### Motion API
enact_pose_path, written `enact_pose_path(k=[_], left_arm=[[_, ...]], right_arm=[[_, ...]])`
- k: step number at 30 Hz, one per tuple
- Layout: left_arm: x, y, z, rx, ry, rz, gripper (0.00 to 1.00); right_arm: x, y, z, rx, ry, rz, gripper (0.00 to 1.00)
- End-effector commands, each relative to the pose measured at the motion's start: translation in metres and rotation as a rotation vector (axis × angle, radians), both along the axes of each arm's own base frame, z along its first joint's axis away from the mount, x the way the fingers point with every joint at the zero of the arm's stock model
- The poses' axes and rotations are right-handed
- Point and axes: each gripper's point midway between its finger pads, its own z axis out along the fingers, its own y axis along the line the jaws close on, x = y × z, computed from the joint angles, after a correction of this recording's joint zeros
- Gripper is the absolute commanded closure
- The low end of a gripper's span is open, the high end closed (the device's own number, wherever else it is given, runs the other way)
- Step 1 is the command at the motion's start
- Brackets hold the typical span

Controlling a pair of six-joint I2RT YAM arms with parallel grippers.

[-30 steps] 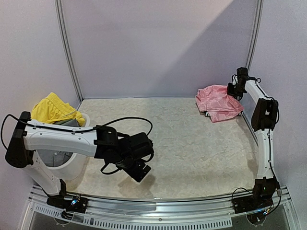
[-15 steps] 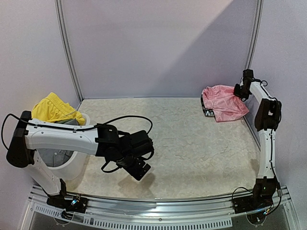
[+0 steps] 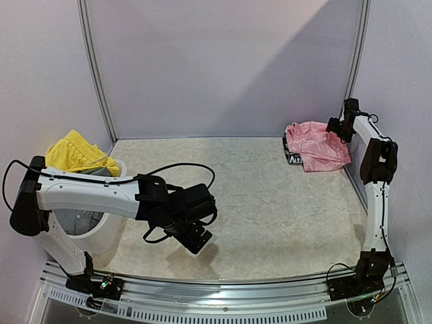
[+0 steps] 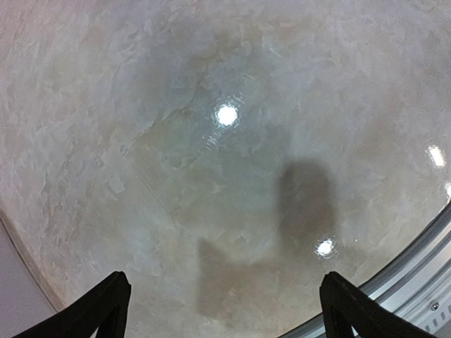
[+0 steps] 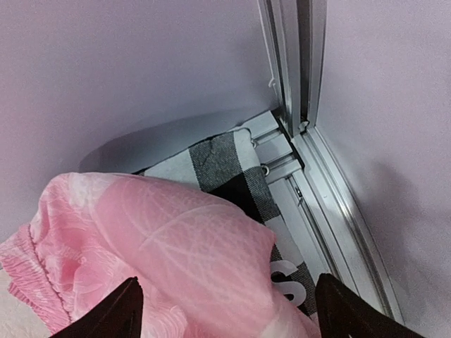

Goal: Fold and stack the mixed laundry pile
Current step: Place the square-folded shorts at the corner of the board, then smooth out the square-folded shorts at the corner of the board.

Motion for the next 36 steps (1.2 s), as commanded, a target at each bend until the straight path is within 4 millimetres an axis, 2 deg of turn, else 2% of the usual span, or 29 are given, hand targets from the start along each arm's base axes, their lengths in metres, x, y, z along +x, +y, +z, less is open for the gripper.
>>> enact_pose_path(k=[1,2,4,6,9,12,14,22,26,32,36], left_arm=[[0.006,-0.003,0.001,-0.015,0.003,0.017,0.05],[0.006,-0.002,0.001,-0.015,0.002,0.019,0.05],[0.007,-0.002,0.001,-0.018,-0.003,0.024,0.05],[0.007,0.0,0.001,-0.023,-0.006,0.031,0.05],[0.007,0.001,0.0,-0.033,-0.01,0.04,0.05],[0.006,0.003,-0.001,-0.034,-0.009,0.044,0.05],[0.006,0.004,-0.002,-0.032,-0.01,0.046,0.05],[0.008,0.015,-0.002,-0.014,-0.012,0.051,0.05],[0.01,0.021,-0.002,-0.001,-0.003,0.047,0.05],[0.014,0.028,-0.006,0.02,0.025,0.038,0.05],[0.02,0.035,-0.009,0.033,0.049,0.037,0.05]], right_arm=[[-0.002,-0.009,0.11,-0.039,-0.203,-0.023,0.08],[-0.004,-0.009,0.128,-0.045,-0.235,-0.024,0.06],[-0.007,-0.008,0.145,-0.045,-0.263,-0.022,0.04],[-0.009,-0.004,0.15,-0.028,-0.276,-0.016,0.06],[-0.009,0.002,0.146,0.009,-0.28,0.0,0.13],[-0.007,0.008,0.129,0.06,-0.254,0.011,0.22],[-0.003,0.011,0.11,0.095,-0.228,0.017,0.26],[0.012,0.014,0.056,0.178,-0.182,-0.007,0.38],[0.019,0.011,0.029,0.183,-0.165,-0.032,0.41],[0.034,0.002,0.011,0.196,-0.195,-0.062,0.41],[0.044,-0.006,-0.014,0.232,-0.211,-0.095,0.41]])
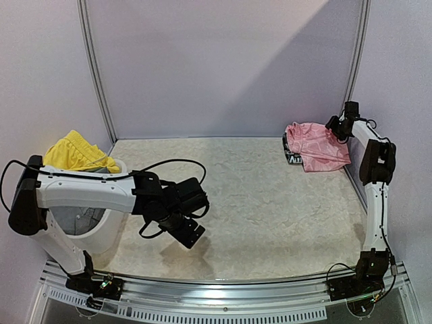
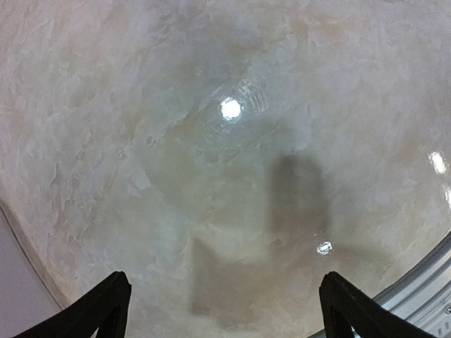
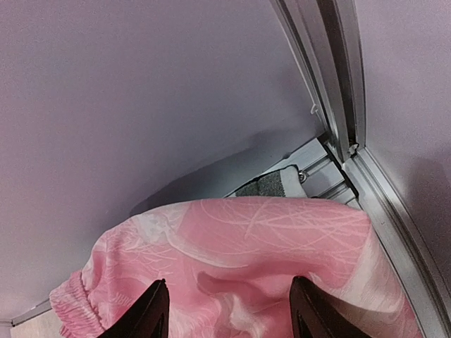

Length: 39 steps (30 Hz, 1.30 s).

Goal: Fold and stack the mixed laundry pile
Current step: Smooth out the square-folded shorts at the corner of the board.

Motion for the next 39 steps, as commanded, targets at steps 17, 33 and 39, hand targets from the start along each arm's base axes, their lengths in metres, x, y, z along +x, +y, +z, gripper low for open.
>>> enact_pose_path(k=[17,33,39], left_arm=[[0.037,0.029,-0.008,0.024,0.096,-0.019,0.05],[0.072,0.024,0.05,-0.026,-0.111,0.024,0.04],[0.081,0.037,0.095,-0.05,-0.235,0.065,0.01]], right_arm=[[0.036,-0.012,-0.036,0.217,-0.15,-0.058,0.23],[-0.021,0.051,0.157,0.113,-0.288,0.159,0.1],[-0.06,0.074,0.179,0.111,-0.249,0.217,0.04]])
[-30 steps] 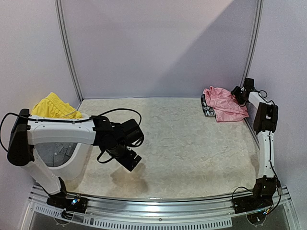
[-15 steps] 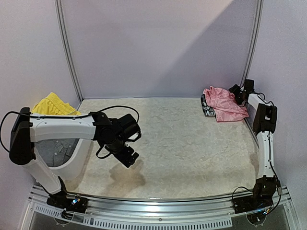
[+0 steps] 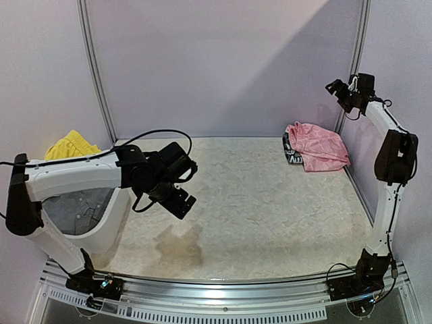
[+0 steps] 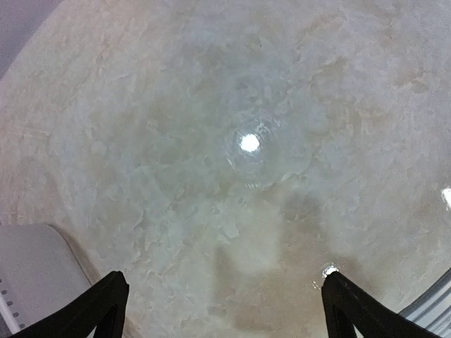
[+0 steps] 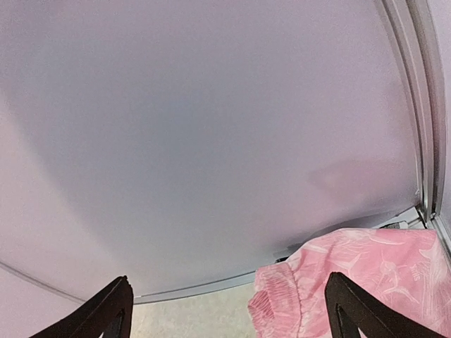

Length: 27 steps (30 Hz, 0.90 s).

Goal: Fold and stack the mixed laundry pile
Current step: Reset both arms

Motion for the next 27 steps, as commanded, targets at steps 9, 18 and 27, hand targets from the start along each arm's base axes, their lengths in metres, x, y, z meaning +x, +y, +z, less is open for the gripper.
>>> enact_pose_path(k=[9,18,27], left_arm=[[0.022,0.044,0.102,-0.022,-0.282,0.139,0.0],[0.02,0.081,0.144,-0.016,-0.379,0.276,0.0],[0.007,0.111,0.159,-0.041,-0.391,0.379,0.0]], right_arm=[[-0.087,0.075,-0.003,-0.029,0.131,0.144,0.01],[-0.156,0.135,-0.015,-0.04,0.188,0.238,0.01],[-0.22,0.149,-0.031,-0.042,0.24,0.277,0.01]])
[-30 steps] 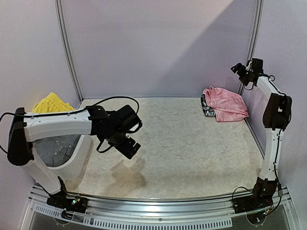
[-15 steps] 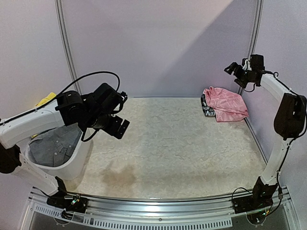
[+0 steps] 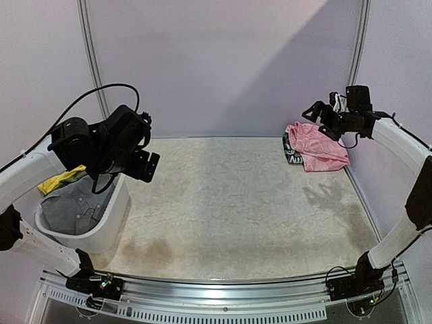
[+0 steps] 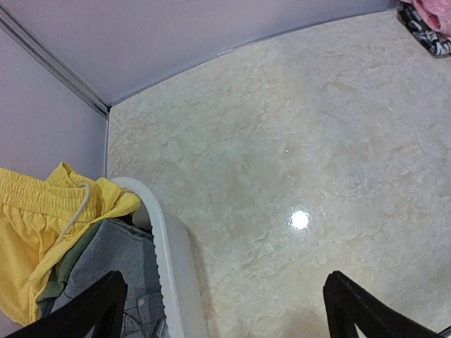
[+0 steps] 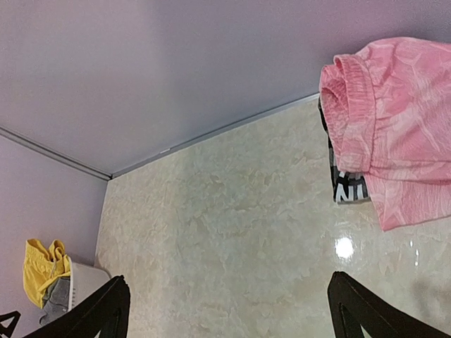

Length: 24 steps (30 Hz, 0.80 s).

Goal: Fold and stack the mixed laundry pile
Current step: Reset both arms

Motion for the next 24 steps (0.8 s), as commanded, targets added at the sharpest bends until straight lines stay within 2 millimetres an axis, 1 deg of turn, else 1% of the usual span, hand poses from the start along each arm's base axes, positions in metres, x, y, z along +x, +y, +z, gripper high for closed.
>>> enact_pose_path(k=[1,3,4,6,9,14,17,20,24], left_arm=[[-0.008,0.03,0.01,-0.013,-0.01,0.103,0.0],[-0.012,0.038,0.01,-0.02,-0.007,0.131,0.0],[-0.014,0.043,0.01,-0.022,-0.008,0.146,0.0],[-0.018,0.05,0.008,-0.03,-0.002,0.169,0.0],[-0.024,0.056,0.005,-0.051,0.008,0.19,0.01],[-0.033,0.062,-0.003,-0.09,0.028,0.205,0.01],[-0.038,0.066,-0.011,-0.091,0.042,0.213,0.01],[-0.041,0.068,-0.018,-0.096,0.058,0.215,0.01],[-0.046,0.07,-0.03,-0.108,0.075,0.212,0.01]], right_arm=[[-0.029,-0.004,-0.011,-0.014,0.035,-0.007,0.01],[-0.039,-0.005,-0.014,-0.016,0.047,-0.007,0.01],[-0.045,-0.005,-0.013,-0.014,0.046,-0.007,0.01],[-0.055,-0.006,-0.018,-0.018,0.063,-0.008,0.01],[-0.067,-0.008,-0.018,-0.023,0.072,-0.01,0.01],[-0.087,-0.009,-0.024,-0.025,0.099,-0.002,0.01],[-0.101,-0.008,-0.024,-0.011,0.105,0.006,0.01],[-0.117,-0.003,-0.022,0.016,0.104,0.04,0.01],[-0.143,0.006,-0.018,0.056,0.092,0.11,0.01]])
